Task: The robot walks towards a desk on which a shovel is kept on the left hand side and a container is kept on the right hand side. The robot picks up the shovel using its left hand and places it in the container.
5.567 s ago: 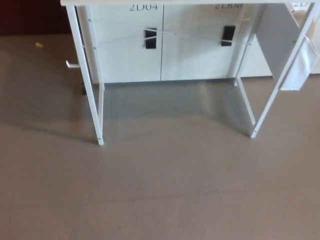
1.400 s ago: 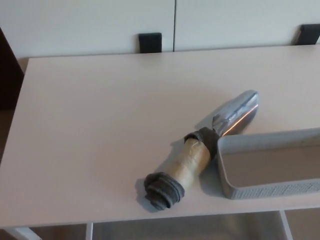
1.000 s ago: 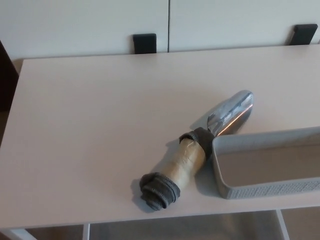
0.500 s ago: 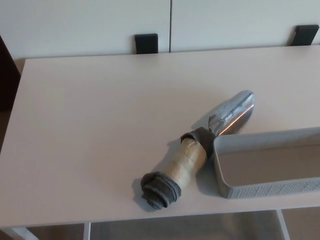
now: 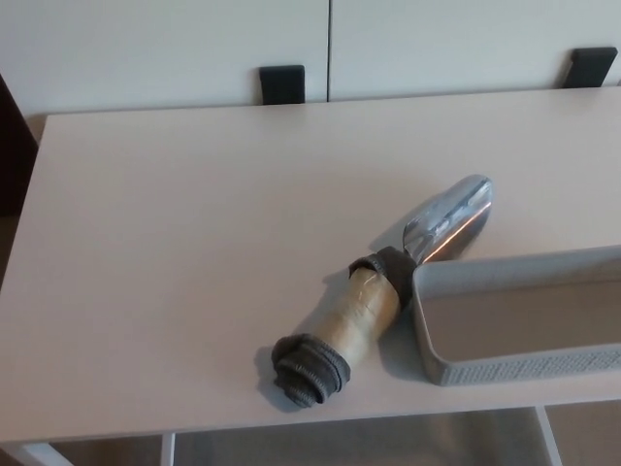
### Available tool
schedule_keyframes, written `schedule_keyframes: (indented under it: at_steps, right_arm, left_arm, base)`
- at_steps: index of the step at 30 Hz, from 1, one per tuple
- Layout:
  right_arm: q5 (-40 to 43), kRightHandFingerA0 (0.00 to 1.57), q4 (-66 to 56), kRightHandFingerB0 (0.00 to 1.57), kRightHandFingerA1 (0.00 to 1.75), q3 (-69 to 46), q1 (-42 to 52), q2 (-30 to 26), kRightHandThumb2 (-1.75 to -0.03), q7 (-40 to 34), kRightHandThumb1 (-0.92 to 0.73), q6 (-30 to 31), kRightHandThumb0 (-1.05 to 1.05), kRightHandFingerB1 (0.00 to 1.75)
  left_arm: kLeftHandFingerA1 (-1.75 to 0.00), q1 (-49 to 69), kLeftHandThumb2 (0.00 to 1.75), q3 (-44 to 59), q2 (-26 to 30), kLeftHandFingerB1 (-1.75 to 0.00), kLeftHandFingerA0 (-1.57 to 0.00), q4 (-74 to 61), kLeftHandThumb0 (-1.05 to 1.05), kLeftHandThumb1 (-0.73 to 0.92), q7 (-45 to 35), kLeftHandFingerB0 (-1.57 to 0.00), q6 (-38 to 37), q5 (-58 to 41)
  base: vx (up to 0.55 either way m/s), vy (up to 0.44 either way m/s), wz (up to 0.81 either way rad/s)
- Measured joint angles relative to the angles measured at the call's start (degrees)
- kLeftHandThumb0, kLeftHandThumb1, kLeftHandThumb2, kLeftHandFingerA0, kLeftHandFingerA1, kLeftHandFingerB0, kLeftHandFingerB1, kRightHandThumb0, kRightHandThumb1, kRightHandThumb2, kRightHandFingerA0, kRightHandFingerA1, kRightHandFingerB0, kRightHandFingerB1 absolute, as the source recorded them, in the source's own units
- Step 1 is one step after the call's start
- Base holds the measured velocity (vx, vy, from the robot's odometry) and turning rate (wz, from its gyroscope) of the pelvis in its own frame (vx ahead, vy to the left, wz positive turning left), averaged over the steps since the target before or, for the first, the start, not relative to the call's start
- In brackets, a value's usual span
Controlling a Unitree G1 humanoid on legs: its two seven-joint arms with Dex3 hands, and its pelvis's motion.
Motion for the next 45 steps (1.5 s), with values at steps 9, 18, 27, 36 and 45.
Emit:
schedule_keyframes:
  at_steps: [9,18,27,36,45]
  right_arm:
    - [0.0,0.65,0.1,0.47,0.62,0.0,-0.7,0.0,-0.54,0.0,-0.49,0.0,-0.23,0.50]
    - [0.0,0.66,1.6,0.46,0.61,0.1,-1.4,0.0,-0.55,0.0,-0.50,0.0,-0.25,0.50]
    - [-0.1,0.65,2.1,0.45,0.61,0.3,-1.9,0.0,-0.55,0.0,-0.50,0.0,-0.25,0.50]
    - [-0.1,0.65,2.3,0.44,0.62,0.4,-2.7,0.0,-0.55,0.0,-0.49,0.0,-0.29,0.51]
    - [-0.2,0.64,2.4,0.43,0.61,1.2,-3.3,0.0,-0.55,0.0,-0.50,0.0,-0.28,0.51]
  left_arm:
    - [-0.50,-3.3,0.82,-2.9,1.2,-0.47,-0.27,-15.8,-0.49,0.46,-0.6,-0.25,1.9,-0.3]
    - [-0.26,-14.5,0.59,-0.1,-5.6,-0.25,-0.08,-29.5,-0.45,0.53,-0.6,-0.12,7.9,4.5]
    - [-0.15,-27.8,0.65,1.5,-8.1,-0.22,0.00,-27.2,-0.39,0.29,-0.5,-0.03,13.2,12.0]
    - [-0.03,-37.2,0.65,1.4,-8.1,-0.07,0.00,-19.3,-0.51,0.33,0.3,0.00,18.4,19.8]
    - [-0.05,-41.4,0.73,-0.5,-8.8,-0.07,0.00,-9.7,-0.64,0.40,1.7,0.00,25.2,27.7]
  base:
    - [0.00,0.000,0.00]
    - [0.00,0.000,0.00]
    - [0.00,0.000,0.00]
    - [0.00,0.000,0.00]
    - [0.00,0.000,0.00]
